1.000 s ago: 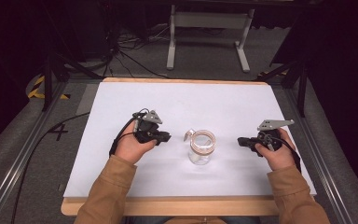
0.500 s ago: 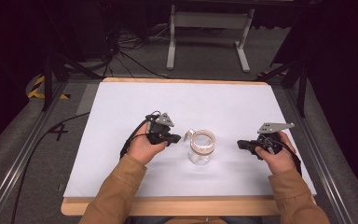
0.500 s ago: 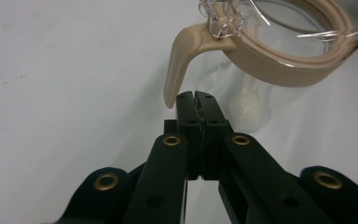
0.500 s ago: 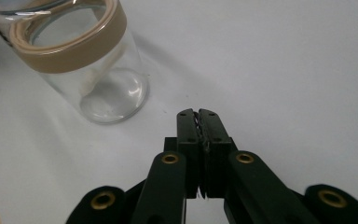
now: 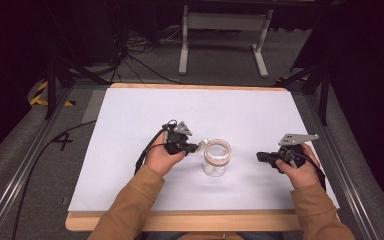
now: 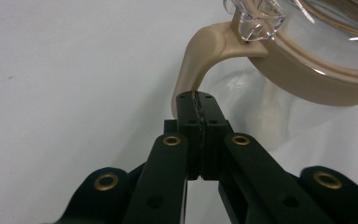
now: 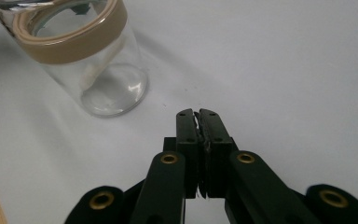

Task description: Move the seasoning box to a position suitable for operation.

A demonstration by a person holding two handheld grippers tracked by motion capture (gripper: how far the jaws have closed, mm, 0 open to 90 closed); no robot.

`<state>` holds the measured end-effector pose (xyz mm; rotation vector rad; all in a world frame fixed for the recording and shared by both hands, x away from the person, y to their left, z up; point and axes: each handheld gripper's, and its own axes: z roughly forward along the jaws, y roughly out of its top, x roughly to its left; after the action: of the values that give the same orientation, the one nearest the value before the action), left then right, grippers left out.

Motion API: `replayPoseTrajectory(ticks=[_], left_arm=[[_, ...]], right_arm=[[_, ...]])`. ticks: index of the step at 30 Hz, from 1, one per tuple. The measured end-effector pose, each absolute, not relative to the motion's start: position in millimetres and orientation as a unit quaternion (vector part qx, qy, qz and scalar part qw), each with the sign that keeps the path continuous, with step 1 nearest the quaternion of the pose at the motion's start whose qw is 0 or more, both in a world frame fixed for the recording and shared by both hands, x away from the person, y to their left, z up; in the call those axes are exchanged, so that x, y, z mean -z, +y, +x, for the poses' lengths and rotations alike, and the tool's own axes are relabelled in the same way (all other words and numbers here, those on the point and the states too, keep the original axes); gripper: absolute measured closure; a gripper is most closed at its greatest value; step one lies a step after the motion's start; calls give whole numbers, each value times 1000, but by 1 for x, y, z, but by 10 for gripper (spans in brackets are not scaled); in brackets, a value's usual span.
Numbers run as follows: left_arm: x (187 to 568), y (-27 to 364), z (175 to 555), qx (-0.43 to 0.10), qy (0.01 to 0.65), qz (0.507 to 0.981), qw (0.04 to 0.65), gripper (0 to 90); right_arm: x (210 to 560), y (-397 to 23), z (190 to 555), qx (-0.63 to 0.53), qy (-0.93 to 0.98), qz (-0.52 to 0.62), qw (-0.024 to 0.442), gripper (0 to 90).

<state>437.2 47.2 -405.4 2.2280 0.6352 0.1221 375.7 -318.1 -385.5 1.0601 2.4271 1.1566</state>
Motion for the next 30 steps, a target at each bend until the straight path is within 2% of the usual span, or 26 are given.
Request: replayPoseTrajectory(ticks=[14,20,30], left_arm=[[409,37,449,-50,249,877,408,899],[412,25,460,-37,229,873,429,899],[414,7,468,-43,212,879,426,899]], right_arm=[[388,-320,366,-395,832,368,129,877],[391,-320,358,-394,832,369,130,877],[396,-324,344,-389,831,374,133,877]])
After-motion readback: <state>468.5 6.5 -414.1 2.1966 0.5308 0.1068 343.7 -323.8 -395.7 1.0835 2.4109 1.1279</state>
